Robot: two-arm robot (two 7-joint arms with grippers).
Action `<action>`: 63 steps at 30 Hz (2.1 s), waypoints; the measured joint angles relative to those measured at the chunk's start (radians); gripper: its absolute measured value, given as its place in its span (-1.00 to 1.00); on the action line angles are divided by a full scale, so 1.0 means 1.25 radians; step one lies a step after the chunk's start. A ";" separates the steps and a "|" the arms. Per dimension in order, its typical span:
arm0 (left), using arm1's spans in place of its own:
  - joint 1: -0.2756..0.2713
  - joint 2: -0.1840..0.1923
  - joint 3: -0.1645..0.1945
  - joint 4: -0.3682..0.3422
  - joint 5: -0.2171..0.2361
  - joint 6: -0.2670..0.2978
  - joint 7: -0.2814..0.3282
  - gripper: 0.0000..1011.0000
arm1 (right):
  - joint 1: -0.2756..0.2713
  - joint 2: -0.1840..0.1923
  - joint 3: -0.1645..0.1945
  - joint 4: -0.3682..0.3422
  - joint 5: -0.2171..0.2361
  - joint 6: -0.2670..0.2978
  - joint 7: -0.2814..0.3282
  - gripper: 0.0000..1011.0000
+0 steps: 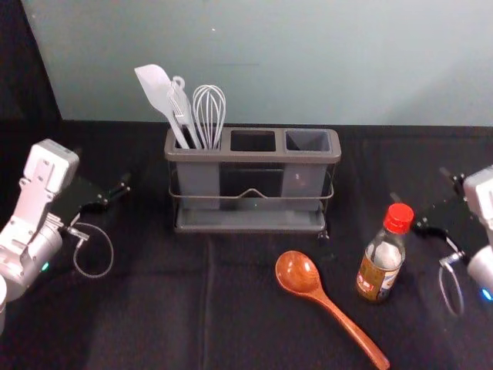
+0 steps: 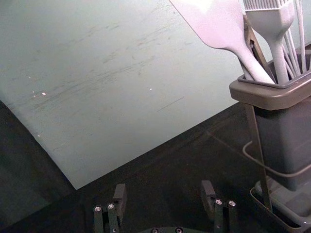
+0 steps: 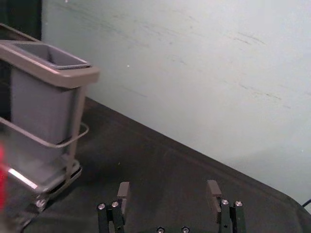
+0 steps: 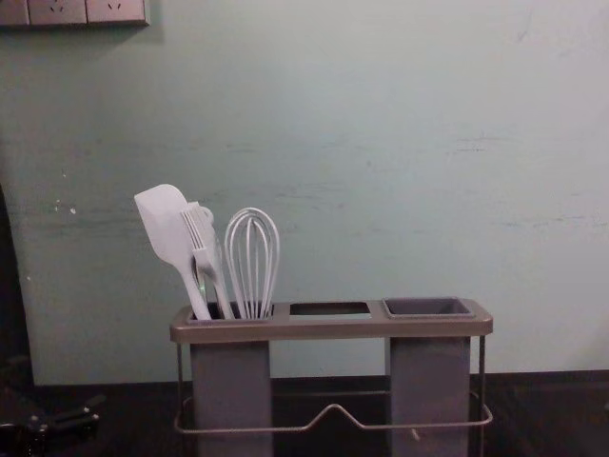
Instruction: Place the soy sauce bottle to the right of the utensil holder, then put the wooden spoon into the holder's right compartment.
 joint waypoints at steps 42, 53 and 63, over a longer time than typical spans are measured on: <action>0.000 0.000 0.000 0.000 0.000 0.000 0.000 0.99 | -0.293 0.167 0.200 -0.241 0.272 -0.084 0.316 0.98; 0.000 0.000 0.000 0.000 0.000 0.000 0.000 0.99 | -0.213 0.078 0.156 -0.183 0.288 -0.087 0.364 0.98; 0.000 0.000 0.000 0.000 0.000 0.000 0.000 0.99 | -0.168 0.023 0.136 -0.149 0.279 -0.075 0.385 0.98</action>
